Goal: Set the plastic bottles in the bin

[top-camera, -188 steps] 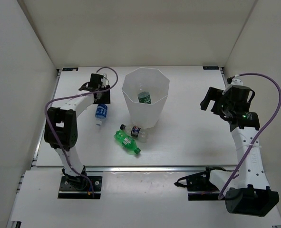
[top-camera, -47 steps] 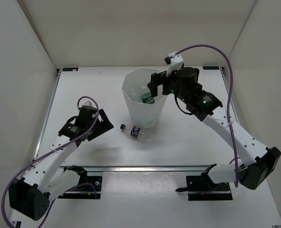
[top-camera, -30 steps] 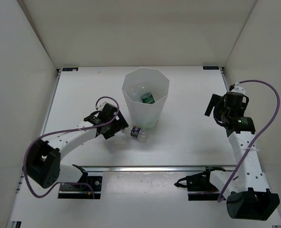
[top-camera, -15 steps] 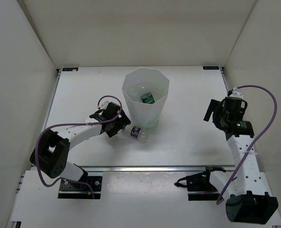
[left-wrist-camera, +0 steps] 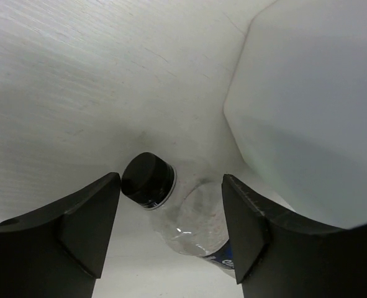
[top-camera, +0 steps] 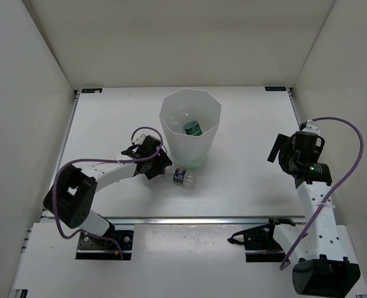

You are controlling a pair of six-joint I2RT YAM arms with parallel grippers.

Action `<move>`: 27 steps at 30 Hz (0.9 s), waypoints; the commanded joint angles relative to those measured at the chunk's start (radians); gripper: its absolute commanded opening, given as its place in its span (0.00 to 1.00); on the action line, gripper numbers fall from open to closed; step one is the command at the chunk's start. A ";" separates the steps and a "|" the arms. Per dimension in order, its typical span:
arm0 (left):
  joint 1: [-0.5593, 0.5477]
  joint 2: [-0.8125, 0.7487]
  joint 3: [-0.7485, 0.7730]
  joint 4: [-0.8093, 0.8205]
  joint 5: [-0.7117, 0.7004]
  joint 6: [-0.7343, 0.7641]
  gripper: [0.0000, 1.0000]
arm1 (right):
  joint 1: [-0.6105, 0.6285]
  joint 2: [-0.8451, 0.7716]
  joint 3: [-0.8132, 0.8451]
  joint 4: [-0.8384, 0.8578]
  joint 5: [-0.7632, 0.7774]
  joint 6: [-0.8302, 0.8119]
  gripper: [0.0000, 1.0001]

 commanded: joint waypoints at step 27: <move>-0.045 -0.308 -0.255 0.323 0.194 0.445 0.93 | -0.032 -0.121 -0.084 -0.051 0.056 -0.012 0.99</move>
